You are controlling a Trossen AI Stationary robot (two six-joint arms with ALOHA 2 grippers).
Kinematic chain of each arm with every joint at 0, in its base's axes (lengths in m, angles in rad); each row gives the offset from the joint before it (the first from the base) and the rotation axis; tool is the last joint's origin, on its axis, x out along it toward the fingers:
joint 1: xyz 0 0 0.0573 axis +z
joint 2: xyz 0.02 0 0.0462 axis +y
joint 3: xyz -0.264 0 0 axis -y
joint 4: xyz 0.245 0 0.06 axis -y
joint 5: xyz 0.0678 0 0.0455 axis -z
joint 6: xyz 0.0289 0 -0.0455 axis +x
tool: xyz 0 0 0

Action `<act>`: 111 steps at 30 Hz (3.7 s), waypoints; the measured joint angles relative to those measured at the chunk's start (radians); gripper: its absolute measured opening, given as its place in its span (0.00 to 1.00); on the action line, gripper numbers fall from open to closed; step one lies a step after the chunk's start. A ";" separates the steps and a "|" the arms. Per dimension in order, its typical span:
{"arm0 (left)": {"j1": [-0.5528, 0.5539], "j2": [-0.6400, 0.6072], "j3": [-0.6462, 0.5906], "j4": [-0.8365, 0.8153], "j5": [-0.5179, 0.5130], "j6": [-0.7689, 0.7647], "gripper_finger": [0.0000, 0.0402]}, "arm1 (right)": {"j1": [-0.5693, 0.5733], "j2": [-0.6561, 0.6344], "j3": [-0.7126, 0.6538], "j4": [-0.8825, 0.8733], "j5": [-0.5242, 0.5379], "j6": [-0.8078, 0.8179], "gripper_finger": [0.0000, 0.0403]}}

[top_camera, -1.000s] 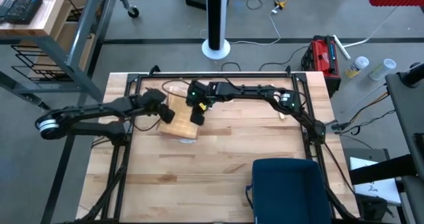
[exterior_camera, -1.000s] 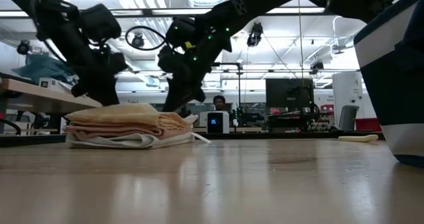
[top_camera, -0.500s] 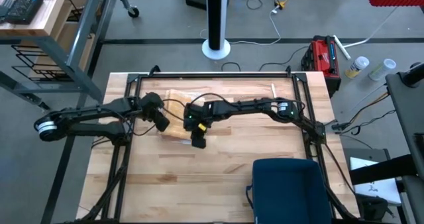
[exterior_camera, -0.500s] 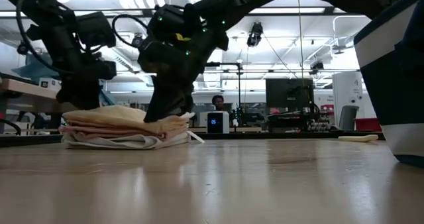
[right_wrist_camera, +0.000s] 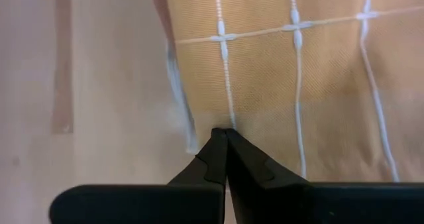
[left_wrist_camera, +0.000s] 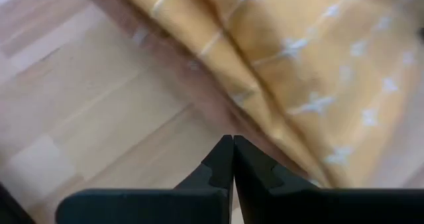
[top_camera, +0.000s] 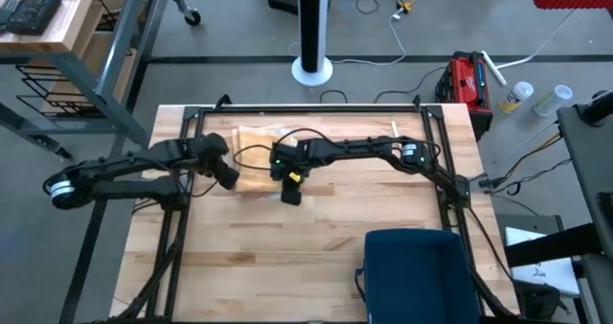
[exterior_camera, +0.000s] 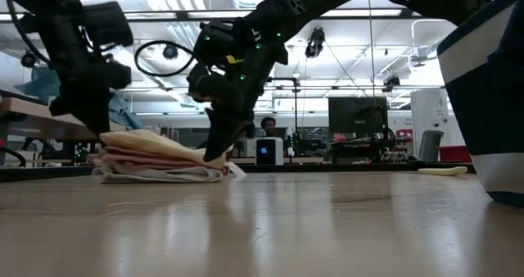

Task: Fold towel
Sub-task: Stack the yellow towel on top of the brown towel, then put the stacked towels into the blue bin

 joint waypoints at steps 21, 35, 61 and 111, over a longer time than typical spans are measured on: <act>-0.026 0.125 -0.068 0.419 -0.024 0.026 0.00 | -0.001 -0.009 0.006 0.209 0.013 0.053 0.00; -0.066 0.176 -0.066 0.247 -0.129 -0.143 0.00 | -0.012 0.000 -0.062 0.179 0.016 0.064 0.00; -0.302 0.119 -0.067 0.309 0.120 -0.182 0.00 | -0.017 -0.032 -0.041 0.171 0.095 0.086 0.00; -0.327 -0.405 0.010 0.437 -0.216 0.288 0.02 | -0.014 -0.455 -0.141 0.216 -0.154 -0.221 0.00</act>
